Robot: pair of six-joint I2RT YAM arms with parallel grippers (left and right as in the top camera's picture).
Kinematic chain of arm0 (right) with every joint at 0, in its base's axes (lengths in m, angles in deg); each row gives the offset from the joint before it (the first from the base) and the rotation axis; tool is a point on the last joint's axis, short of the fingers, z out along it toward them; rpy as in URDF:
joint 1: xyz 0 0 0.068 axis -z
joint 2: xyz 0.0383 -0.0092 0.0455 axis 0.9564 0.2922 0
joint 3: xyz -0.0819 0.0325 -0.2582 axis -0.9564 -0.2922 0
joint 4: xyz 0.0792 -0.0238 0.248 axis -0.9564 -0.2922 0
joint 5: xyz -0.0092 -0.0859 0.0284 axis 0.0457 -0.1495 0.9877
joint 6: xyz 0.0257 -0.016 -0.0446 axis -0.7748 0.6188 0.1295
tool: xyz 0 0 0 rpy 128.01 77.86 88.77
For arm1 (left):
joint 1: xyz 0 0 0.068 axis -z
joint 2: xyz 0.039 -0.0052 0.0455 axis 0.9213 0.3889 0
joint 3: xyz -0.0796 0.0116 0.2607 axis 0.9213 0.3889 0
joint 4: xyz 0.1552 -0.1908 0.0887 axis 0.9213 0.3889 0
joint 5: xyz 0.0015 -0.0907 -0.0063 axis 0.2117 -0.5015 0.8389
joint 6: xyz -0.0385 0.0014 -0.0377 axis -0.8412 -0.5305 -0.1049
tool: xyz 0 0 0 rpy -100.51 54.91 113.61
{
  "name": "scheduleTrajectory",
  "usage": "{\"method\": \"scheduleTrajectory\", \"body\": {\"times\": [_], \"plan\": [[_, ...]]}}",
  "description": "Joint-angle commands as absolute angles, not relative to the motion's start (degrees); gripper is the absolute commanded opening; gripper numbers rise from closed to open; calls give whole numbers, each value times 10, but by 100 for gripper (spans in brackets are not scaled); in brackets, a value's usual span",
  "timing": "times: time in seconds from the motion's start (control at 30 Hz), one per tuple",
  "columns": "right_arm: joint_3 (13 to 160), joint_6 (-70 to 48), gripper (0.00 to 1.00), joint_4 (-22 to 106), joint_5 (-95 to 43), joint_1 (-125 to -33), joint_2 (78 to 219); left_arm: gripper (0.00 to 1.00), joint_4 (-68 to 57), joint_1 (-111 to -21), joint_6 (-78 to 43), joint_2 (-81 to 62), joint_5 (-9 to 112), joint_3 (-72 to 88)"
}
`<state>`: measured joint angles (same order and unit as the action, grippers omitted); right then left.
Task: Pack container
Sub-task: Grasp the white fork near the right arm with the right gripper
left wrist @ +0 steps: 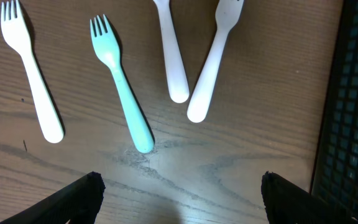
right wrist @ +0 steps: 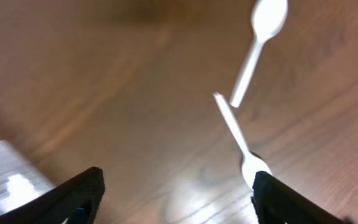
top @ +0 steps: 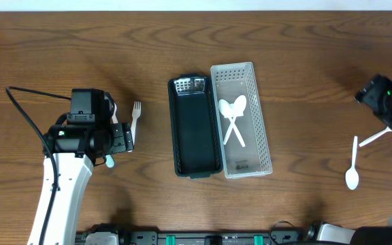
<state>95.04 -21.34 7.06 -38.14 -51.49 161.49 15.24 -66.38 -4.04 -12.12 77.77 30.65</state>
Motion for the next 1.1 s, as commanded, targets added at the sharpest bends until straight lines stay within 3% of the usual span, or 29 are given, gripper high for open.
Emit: {"method": "scheduleTrajectory", "body": {"times": [0.0,0.4,1.07], "plan": [[871,-192,87,105,-381,-470,1621,84,152,-667,-41,-121,781,297],[598,-174,91,327,-377,-434,1632,84,152,-667,-41,-121,781,297],[544,-106,89,442,-388,-434,1656,84,152,-667,-41,-121,781,297]]}}
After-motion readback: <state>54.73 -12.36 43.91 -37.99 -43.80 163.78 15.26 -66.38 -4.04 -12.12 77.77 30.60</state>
